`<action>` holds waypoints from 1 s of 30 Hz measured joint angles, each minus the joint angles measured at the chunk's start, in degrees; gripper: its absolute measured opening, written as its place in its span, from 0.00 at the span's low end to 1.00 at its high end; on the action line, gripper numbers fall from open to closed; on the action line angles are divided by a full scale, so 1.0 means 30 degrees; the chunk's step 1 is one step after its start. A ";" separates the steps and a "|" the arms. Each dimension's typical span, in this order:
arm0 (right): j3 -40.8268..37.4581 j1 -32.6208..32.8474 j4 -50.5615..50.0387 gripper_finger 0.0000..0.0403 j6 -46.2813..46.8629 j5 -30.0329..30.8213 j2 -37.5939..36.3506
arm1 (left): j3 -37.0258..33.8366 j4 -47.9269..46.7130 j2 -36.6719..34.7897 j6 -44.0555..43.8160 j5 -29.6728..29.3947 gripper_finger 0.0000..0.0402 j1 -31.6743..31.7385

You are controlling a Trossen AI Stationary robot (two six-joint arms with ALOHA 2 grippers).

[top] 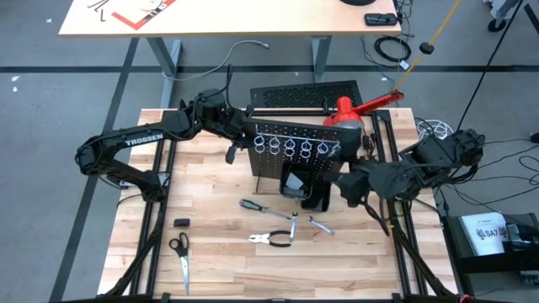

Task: Hang tools onto peg board
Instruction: Adjust the pegboard

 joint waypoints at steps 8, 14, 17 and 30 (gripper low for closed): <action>0.0015 0.0384 0.0201 0.55 -0.0047 0.2165 -0.0007 | 0.0000 0.0009 0.0000 -0.0012 -0.0013 0.10 0.0007; 0.0022 0.0397 0.0557 0.55 -0.0027 0.3129 -0.0016 | -0.0044 0.0569 0.0015 -0.0430 -0.0017 0.10 -0.0007; 0.0022 0.0392 0.0565 0.55 -0.0119 0.3431 -0.0022 | -0.0051 0.0903 0.0029 -0.0939 -0.0069 0.12 -0.0007; 0.0022 0.0408 0.0296 0.55 0.0611 0.3527 -0.0022 | -0.0087 0.0275 -0.0737 -0.1924 -0.0284 0.68 0.0060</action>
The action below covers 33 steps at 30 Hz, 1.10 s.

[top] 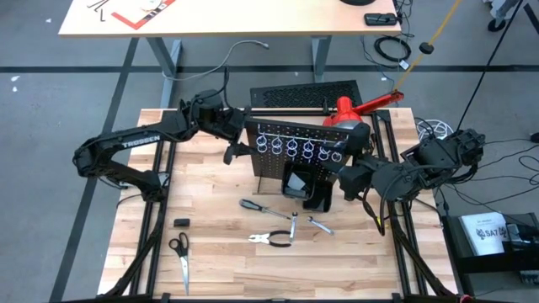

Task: Hang tools onto peg board
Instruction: Adjust the pegboard, then remove the allen wrench from the black bin on the pegboard

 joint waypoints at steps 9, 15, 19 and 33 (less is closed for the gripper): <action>0.0000 0.0108 0.0315 0.55 0.0952 -0.0154 -0.0080 | 0.0046 -0.2806 -0.3288 0.0619 -0.1939 0.72 0.0054; 0.0007 0.0100 0.0327 0.55 0.2837 -0.3372 -0.0091 | 0.0058 -0.4892 -0.5902 0.0955 -0.4795 0.70 -0.0193; 0.0007 0.0137 -0.0316 0.55 0.4501 -0.5365 -0.0095 | 0.0080 -0.5939 -0.6989 0.1075 -0.6328 0.58 -0.0564; -0.2038 -0.0208 -0.0870 0.55 0.8131 -1.0133 0.0859 | -0.3938 -0.2278 -0.6450 0.0529 -0.8411 0.03 -0.1055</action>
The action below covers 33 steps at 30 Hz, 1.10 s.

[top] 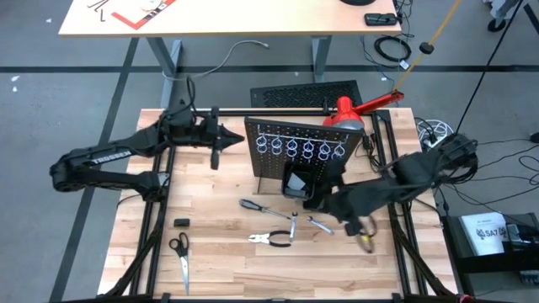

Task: Hang tools onto peg board
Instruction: Remove the allen wrench from the black bin on the pegboard

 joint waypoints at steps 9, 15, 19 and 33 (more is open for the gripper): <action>-0.0097 -0.1517 -0.0024 0.55 0.5368 0.2080 0.2929 | -0.2645 0.3330 0.0193 -0.0015 -0.0274 0.16 0.0040; -0.0090 -0.2159 0.0096 0.55 0.8316 0.2543 0.3923 | -0.2692 0.3337 0.0183 -0.0099 -0.0191 0.45 0.0055; -0.0087 -0.2567 0.0090 0.55 0.9787 0.3623 0.4246 | -0.2692 0.3359 0.0297 -0.0637 -0.0122 0.63 0.0055; -0.0076 -0.3915 -0.1112 0.55 1.4253 0.3505 0.6208 | -0.2699 0.4983 0.2133 -0.0979 0.0288 0.71 0.0055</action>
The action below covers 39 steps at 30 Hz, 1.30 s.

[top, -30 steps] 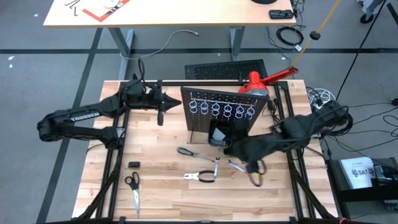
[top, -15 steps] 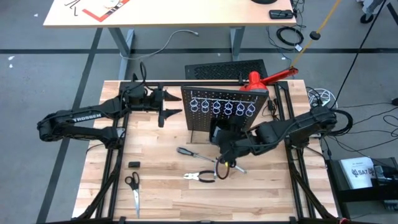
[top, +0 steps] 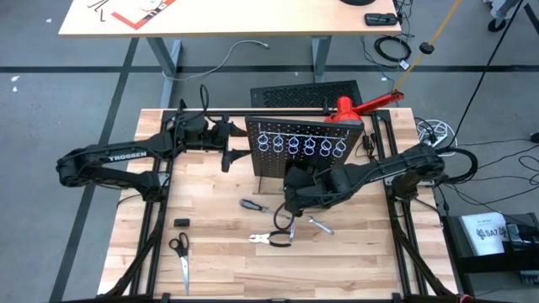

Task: Hang tools onto peg board
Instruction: Remove the allen wrench from the black bin on the pegboard

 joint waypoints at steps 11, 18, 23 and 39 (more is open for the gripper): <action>0.0015 -0.0800 -0.1327 0.55 0.2746 -0.0017 0.0378 | 0.0000 0.2473 0.1182 -0.0130 0.0597 0.71 -0.0011; 0.0019 -0.1599 -0.1469 0.55 0.2314 -0.0751 0.0619 | 0.0000 0.3117 0.1469 -0.0621 0.0651 0.62 -0.0197; 0.0112 -0.2200 -0.1165 0.52 0.1151 -0.1730 0.1122 | 0.0000 0.3104 0.1469 -0.0613 0.1138 0.44 -0.0193; 0.0279 -0.2378 -0.0745 0.01 -0.0091 -0.2574 0.1035 | 0.0000 0.3086 0.1484 -0.0600 0.1296 0.28 -0.0182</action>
